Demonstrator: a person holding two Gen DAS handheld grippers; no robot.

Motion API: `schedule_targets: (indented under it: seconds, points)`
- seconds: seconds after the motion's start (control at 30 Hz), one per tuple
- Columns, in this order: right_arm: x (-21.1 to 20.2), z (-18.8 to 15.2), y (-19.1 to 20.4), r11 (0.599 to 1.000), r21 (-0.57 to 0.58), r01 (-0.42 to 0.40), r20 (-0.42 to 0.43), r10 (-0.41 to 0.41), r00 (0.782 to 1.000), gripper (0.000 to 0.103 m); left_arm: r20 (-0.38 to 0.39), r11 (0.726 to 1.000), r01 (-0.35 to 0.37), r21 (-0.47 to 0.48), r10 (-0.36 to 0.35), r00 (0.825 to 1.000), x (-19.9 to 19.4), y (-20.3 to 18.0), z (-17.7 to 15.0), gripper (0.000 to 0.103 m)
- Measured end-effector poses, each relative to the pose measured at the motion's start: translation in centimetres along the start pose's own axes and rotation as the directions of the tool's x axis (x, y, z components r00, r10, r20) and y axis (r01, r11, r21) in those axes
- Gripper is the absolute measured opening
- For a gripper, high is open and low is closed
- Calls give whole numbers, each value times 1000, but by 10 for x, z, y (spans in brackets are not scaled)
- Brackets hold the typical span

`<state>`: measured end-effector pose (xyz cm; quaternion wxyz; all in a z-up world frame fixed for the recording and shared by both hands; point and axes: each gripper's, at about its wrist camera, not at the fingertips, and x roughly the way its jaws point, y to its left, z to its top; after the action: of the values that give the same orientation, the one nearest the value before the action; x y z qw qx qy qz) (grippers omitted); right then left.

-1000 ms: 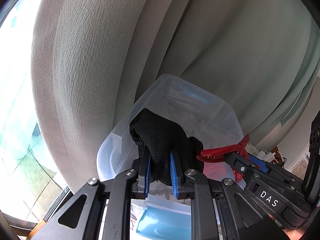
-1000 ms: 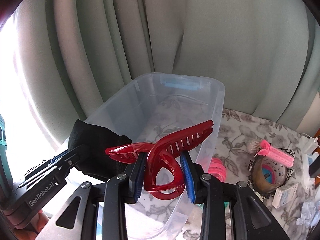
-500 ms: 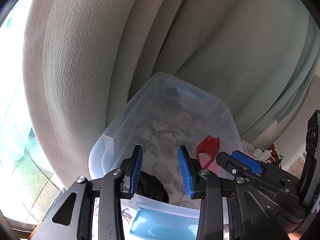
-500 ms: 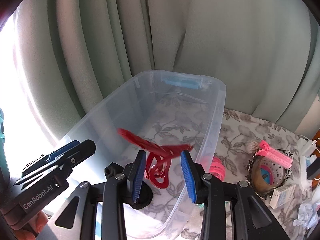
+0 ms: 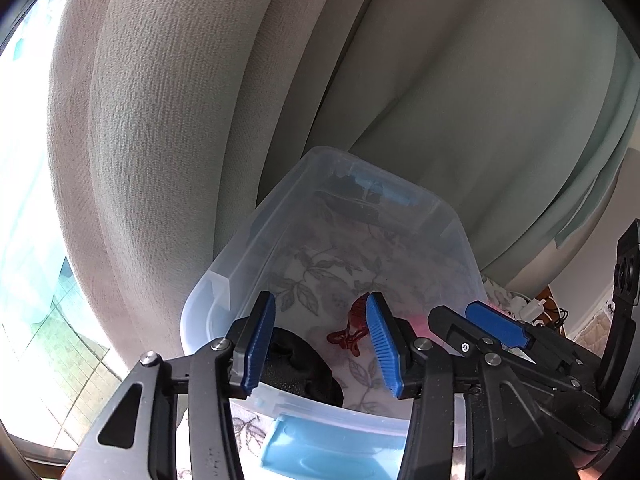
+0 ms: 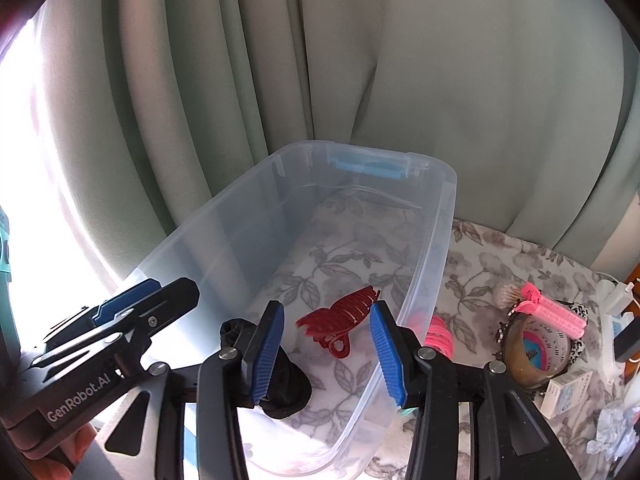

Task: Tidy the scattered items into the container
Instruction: 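Open both tools to drop the red clip and black cloth into the box, then move both tools back toward the remaining items on the table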

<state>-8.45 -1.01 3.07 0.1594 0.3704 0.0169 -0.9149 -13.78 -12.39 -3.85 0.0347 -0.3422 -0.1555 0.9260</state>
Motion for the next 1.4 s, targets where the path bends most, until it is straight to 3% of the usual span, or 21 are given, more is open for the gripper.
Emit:
schedule_targets:
  seconds: [0.4, 0.73, 0.97, 1.23, 1.4]
  points:
    - [14, -4, -29, 1000, 16, 3, 23, -4, 1000, 49, -8, 1000, -15, -2, 15, 1000, 18, -15, 14, 59]
    - [22, -21, -74, 996, 81, 26, 50, -30, 998, 50, -19, 1000, -23, -21, 22, 1000, 3, -20, 7, 69]
    - [10, -25, -113, 990, 132, 45, 80, -56, 995, 50, -22, 999, -34, 2, 34, 999, -11, -50, 9, 73]
    - [-4, -49, -154, 975, 217, 53, 105, -78, 991, 54, 102, 997, 40, 72, -47, 994, -52, -91, -4, 73]
    - [-48, -51, -156, 963, 264, 61, 136, -100, 986, 59, 105, 990, 123, 76, -130, 986, -64, -119, -10, 74]
